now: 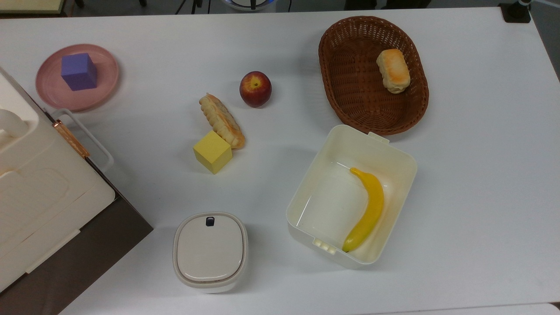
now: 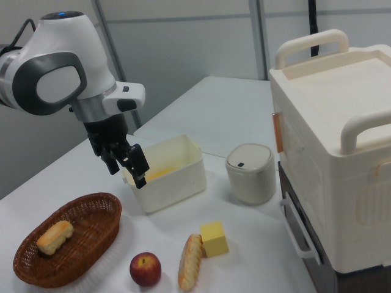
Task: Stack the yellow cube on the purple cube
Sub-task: 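Move the open gripper over the yellow cube beside the bread roll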
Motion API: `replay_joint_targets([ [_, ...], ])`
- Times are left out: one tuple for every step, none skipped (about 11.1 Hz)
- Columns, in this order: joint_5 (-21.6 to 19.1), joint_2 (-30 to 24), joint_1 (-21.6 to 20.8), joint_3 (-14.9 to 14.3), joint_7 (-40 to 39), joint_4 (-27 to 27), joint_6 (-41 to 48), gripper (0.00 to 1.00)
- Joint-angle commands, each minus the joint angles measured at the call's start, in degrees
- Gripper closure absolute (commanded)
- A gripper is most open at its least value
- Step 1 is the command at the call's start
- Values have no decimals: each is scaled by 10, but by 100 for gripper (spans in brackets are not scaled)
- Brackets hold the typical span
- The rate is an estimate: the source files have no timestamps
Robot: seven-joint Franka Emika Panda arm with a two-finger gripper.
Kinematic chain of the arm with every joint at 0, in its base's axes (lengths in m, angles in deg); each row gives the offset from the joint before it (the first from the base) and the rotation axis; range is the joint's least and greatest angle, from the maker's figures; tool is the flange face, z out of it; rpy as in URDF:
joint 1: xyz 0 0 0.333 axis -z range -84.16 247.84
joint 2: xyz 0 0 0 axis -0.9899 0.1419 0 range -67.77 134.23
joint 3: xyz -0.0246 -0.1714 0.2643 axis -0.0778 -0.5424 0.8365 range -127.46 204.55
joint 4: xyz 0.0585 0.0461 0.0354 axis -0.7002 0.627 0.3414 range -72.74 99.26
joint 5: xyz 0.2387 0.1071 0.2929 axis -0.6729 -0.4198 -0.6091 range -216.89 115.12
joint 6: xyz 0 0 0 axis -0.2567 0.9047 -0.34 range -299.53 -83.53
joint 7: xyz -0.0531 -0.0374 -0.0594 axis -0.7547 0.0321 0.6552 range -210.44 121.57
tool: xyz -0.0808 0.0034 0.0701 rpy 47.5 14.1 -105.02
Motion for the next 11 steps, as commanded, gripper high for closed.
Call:
replay_joint_targets([
  [-4,-4,-8,-6,12,6,13,0],
  [-4,-4,-8,-6,12,8,12,0],
  [-4,-2,-8,-6,12,8,7,0],
  [-4,6,-6,-6,11,8,4,0],
  [-3,15,-6,-7,11,8,-1,0],
  [-3,20,-5,-7,11,9,-23,0],
  [-3,31,-3,-8,11,9,-42,0],
  [-3,40,-3,-8,11,10,-54,0],
  [-3,49,-3,-9,11,10,-62,0],
  [-3,55,-3,-9,11,16,-70,0],
  [-3,57,-3,-9,11,28,-81,0],
])
